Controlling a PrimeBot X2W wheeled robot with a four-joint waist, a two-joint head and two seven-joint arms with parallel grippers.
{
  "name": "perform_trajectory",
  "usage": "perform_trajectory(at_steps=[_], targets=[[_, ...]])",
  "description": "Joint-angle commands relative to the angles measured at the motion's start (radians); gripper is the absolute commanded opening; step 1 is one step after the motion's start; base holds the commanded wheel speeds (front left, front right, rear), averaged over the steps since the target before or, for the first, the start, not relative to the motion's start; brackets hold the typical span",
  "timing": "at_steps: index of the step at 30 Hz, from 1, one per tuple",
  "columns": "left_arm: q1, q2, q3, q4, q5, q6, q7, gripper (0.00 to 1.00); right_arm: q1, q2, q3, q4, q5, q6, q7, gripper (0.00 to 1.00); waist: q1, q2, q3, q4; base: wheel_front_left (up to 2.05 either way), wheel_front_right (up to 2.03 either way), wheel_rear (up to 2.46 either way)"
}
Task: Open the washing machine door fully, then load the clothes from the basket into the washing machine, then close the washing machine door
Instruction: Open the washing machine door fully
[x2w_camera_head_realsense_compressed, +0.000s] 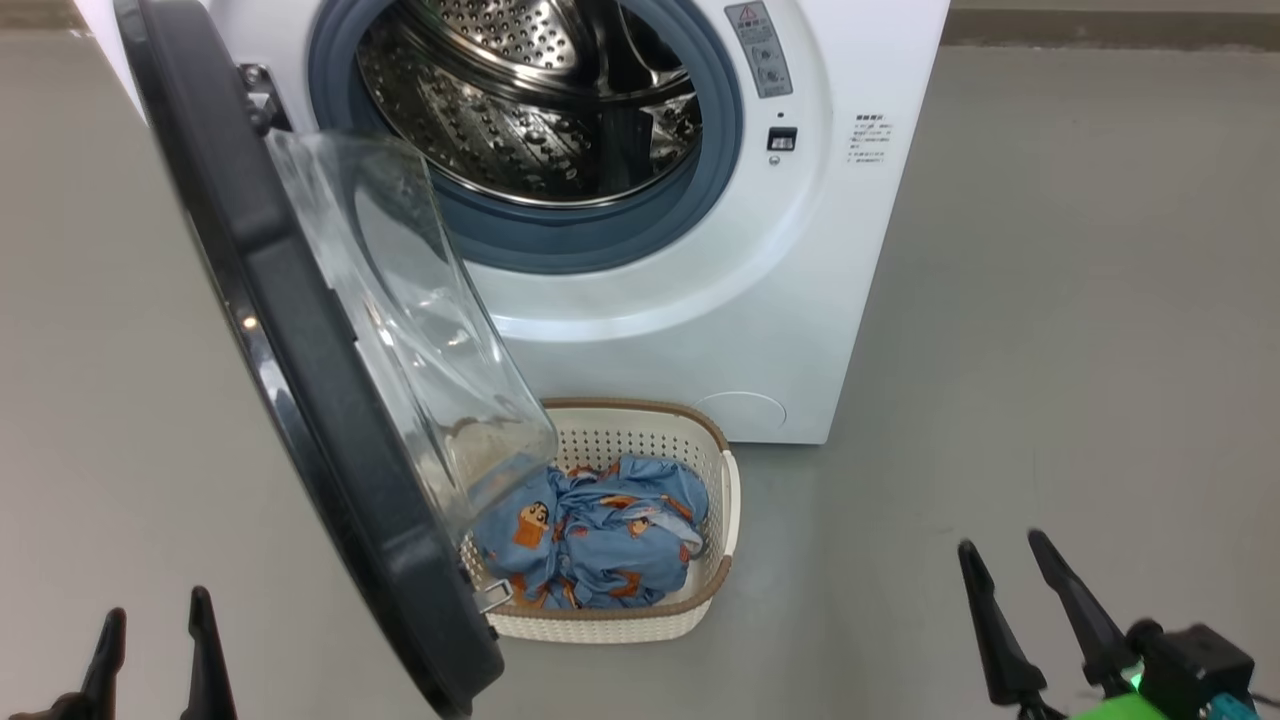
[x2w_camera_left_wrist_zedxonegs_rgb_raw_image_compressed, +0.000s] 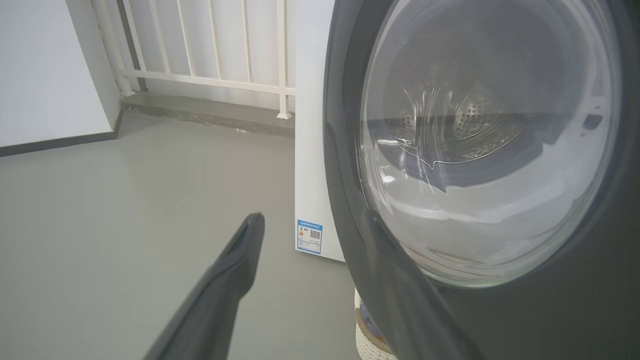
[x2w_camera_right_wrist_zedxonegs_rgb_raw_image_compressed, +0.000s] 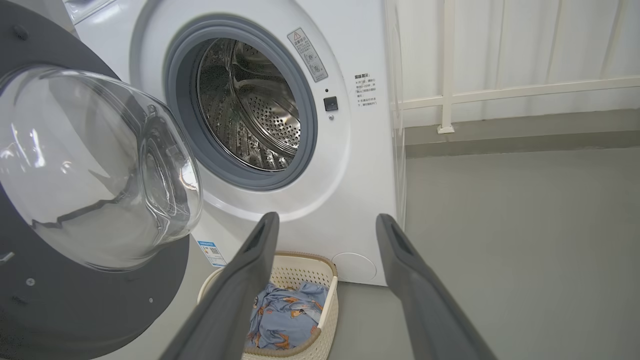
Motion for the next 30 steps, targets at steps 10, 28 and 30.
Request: perform_trajectory(at_steps=[10,28,30], targets=[[0.024,0.018,0.032,-0.023,0.005,-0.001,-0.006,1.0,0.091,0.044,-0.087,-0.017,-0.072,0.002,-0.012,1.0,0.0,0.0,-0.036,0.0,0.0,0.0,0.0],[0.043,0.018,0.022,-0.034,-0.003,0.016,-0.006,1.0,0.096,0.05,-0.157,0.007,-0.124,0.002,-0.012,1.0,0.0,0.0,-0.046,-0.008,0.0,0.0,0.0],[0.043,0.018,0.022,-0.035,-0.003,0.016,-0.006,1.0,0.095,0.05,-0.157,0.008,-0.125,0.002,-0.012,1.0,0.0,0.0,-0.045,-0.008,0.0,0.0,0.0]])
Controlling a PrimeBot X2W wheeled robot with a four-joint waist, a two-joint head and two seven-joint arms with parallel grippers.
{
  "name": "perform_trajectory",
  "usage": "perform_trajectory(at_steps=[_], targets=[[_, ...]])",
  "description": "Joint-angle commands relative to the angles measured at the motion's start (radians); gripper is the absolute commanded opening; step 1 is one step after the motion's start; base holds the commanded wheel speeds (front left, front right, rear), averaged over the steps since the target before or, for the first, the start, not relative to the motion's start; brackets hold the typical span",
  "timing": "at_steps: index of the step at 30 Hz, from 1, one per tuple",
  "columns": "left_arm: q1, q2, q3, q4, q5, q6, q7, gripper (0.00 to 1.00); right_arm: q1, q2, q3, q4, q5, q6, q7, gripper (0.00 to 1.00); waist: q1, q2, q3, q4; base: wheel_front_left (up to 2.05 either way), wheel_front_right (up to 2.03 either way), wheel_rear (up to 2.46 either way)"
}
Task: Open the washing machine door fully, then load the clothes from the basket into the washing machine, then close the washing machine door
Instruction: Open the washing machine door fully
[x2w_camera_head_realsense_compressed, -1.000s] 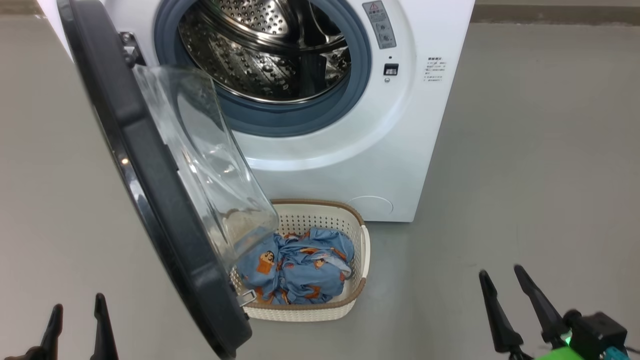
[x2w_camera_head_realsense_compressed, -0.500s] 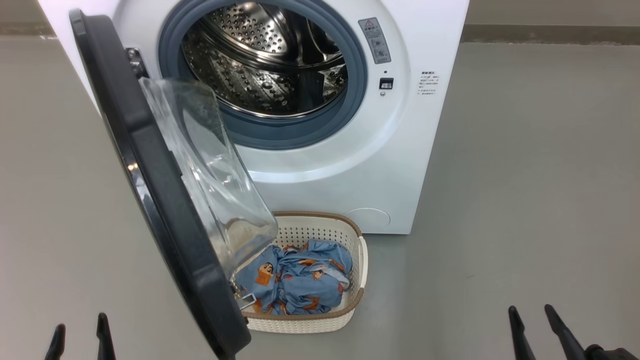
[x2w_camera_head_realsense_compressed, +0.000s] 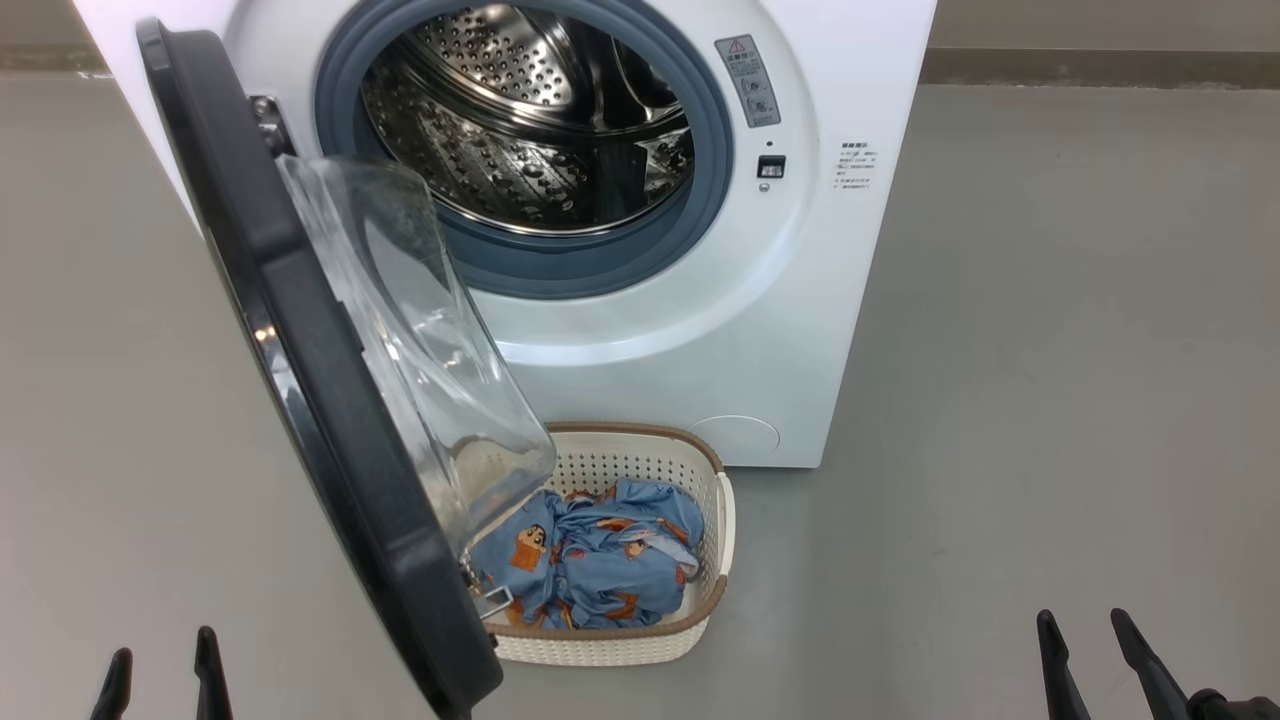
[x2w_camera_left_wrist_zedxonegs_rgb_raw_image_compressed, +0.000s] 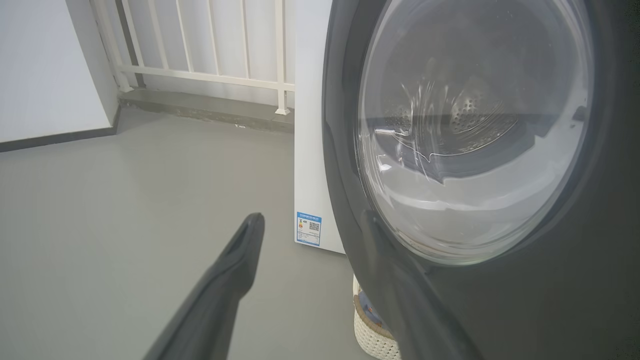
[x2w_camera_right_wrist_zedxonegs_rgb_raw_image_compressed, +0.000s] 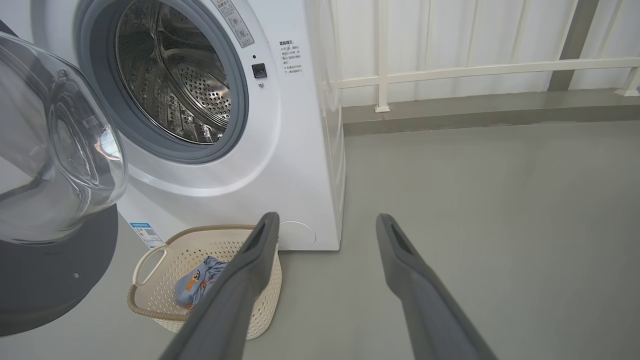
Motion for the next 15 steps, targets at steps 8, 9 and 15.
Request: perform_trajectory(at_steps=[8,9,15], targets=[[-0.018,0.017,0.032,-0.028,0.002,0.005,-0.006,1.0,-0.022,-0.007,0.024,-0.019,-0.013,0.002,-0.012,1.0,0.0,0.0,0.005,-0.001,0.0,0.0,0.0],[-0.018,0.017,0.032,-0.028,0.002,0.004,-0.006,1.0,-0.022,-0.007,0.023,-0.018,-0.013,0.002,-0.012,1.0,0.0,0.0,0.005,-0.002,0.0,0.0,0.0],[-0.019,0.017,0.032,-0.023,-0.004,0.002,-0.006,0.78,-0.024,-0.006,0.022,-0.013,-0.012,0.002,-0.012,1.0,0.0,0.0,0.006,-0.003,0.0,0.0,0.0]])
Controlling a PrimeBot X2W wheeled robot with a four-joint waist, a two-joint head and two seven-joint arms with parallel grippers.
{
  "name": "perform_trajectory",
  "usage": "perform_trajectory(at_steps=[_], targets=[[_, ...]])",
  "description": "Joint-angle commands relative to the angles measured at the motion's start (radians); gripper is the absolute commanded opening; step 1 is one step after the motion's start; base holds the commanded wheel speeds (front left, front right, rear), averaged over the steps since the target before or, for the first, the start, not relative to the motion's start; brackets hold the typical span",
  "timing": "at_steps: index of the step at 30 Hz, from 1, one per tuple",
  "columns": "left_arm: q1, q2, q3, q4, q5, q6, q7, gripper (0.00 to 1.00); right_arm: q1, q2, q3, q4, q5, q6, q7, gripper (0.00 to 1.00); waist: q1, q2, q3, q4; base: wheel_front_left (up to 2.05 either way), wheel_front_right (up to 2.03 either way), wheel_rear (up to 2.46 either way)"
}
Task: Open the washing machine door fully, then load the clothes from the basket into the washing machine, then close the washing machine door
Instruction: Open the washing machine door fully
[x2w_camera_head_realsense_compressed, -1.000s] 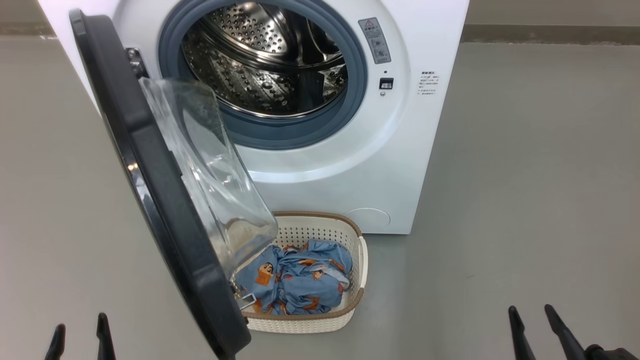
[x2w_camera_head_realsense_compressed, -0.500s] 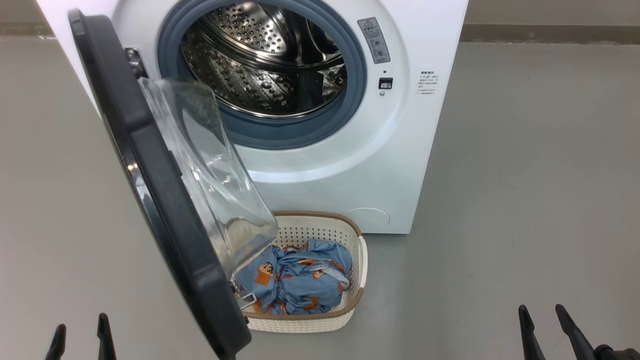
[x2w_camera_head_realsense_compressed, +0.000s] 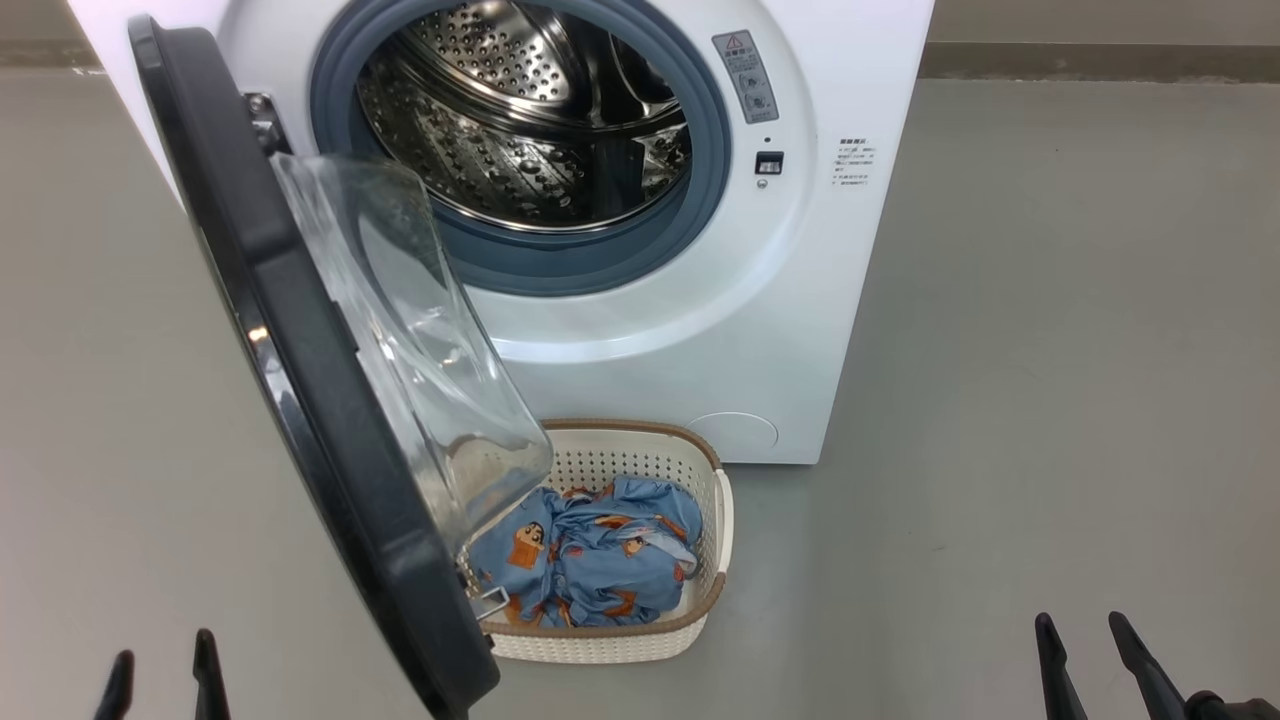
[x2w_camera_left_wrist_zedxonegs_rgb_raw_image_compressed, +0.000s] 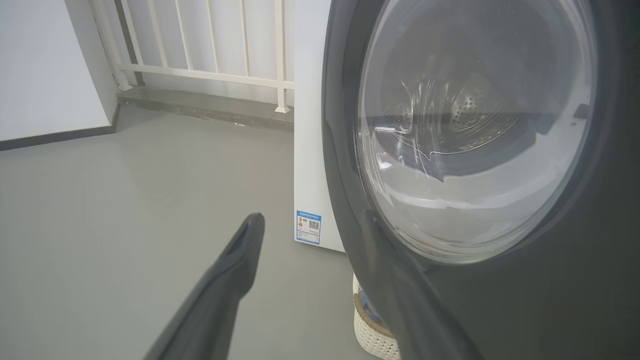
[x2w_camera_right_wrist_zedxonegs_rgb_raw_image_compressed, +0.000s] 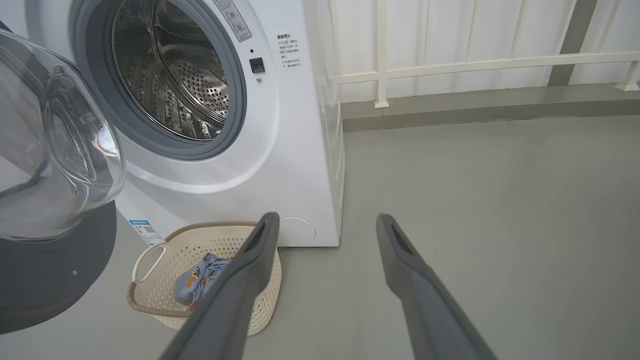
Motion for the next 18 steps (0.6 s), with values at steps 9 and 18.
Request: perform_trajectory(at_steps=[9,18], targets=[[-0.023,0.017,0.035,-0.025,0.006,0.003,-0.006,0.0,-0.025,-0.005,0.025,-0.018,-0.012,0.002,-0.012,1.0,0.0,0.0,0.001,0.003,0.0,0.0,0.0],[-0.025,0.017,0.036,-0.018,-0.004,0.01,-0.006,0.0,-0.024,-0.003,0.029,-0.017,-0.013,0.002,-0.012,1.0,0.0,0.0,0.005,0.009,0.0,0.0,0.0]])
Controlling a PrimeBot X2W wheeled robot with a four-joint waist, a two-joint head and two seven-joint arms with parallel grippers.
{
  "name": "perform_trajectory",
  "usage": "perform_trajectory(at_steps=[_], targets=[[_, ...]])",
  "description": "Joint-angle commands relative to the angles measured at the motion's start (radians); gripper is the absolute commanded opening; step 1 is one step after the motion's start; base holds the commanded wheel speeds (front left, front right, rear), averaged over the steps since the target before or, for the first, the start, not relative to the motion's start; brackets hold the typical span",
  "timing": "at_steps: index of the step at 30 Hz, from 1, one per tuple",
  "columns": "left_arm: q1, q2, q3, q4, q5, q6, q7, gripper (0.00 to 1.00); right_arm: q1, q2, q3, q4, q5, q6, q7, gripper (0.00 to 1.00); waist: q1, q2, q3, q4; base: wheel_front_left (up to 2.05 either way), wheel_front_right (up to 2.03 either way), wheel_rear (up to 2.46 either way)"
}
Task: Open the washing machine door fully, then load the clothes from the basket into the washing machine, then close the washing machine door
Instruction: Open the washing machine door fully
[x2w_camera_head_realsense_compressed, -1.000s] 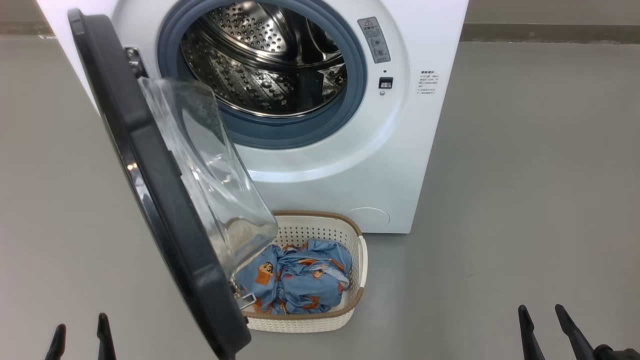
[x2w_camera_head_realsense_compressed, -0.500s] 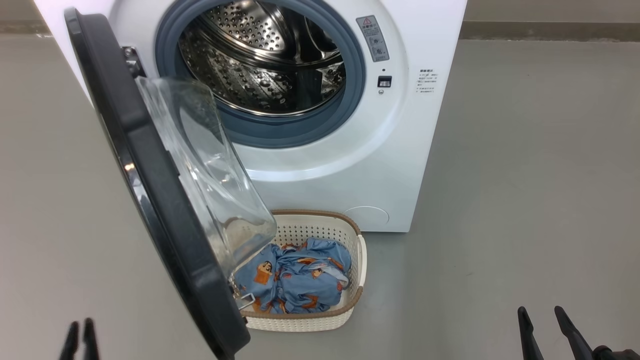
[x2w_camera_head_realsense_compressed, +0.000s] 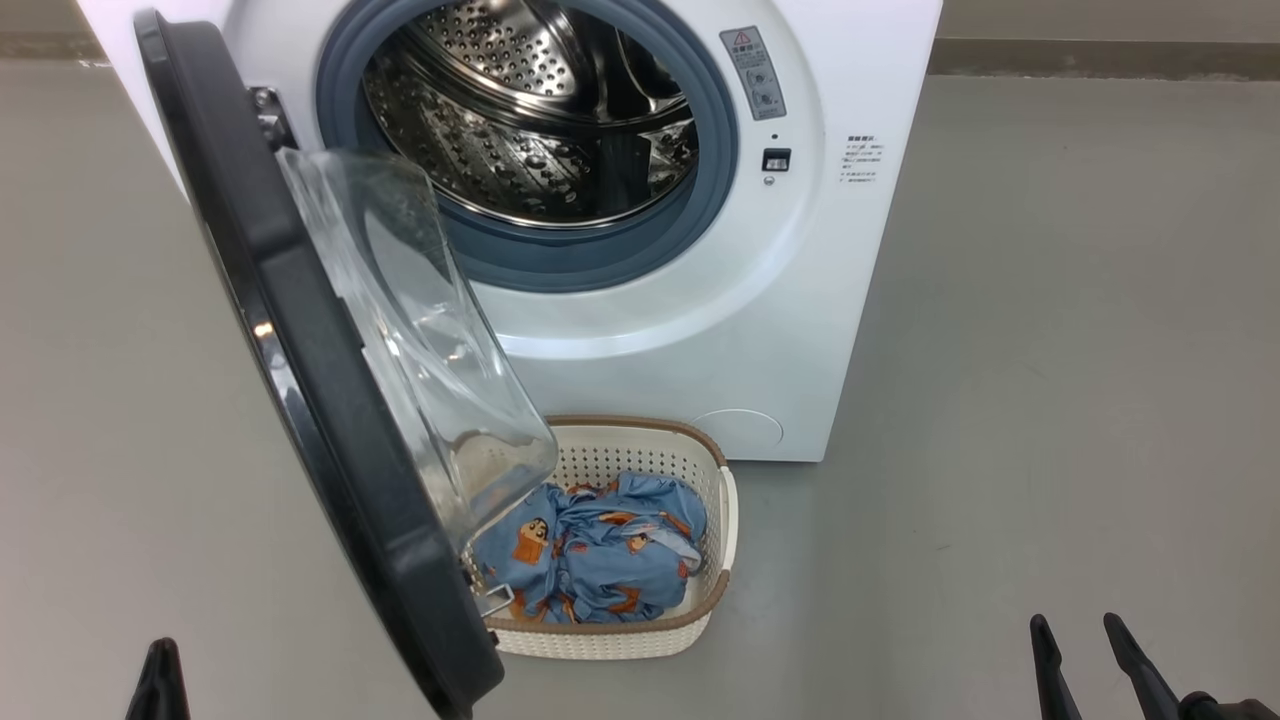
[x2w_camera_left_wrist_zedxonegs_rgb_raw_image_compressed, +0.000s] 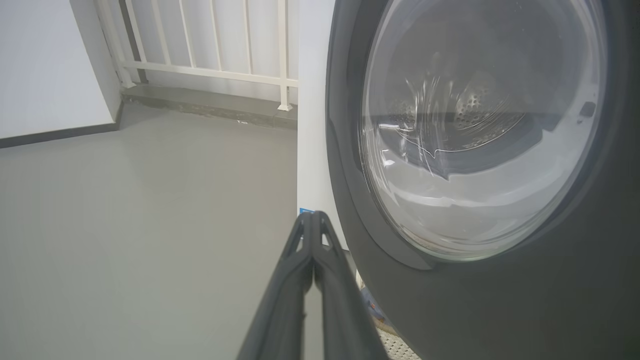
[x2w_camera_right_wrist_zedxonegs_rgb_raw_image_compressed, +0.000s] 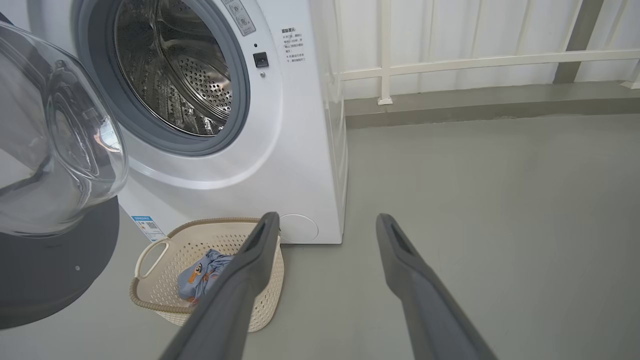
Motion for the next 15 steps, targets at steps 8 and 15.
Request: perform_trajectory(at_steps=[8,15], targets=[[-0.041,0.017,0.059,-0.038,-0.019,0.024,-0.006,0.0,-0.025,-0.009,0.027,-0.021,-0.004,0.002,-0.012,1.0,0.0,0.0,0.001,0.006,0.0,0.0,0.0],[-0.11,0.017,0.118,-0.264,-0.017,0.099,-0.006,0.0,-0.021,-0.012,0.029,-0.018,-0.003,0.002,-0.012,1.0,0.0,0.0,0.0,0.014,0.0,0.0,0.0]])
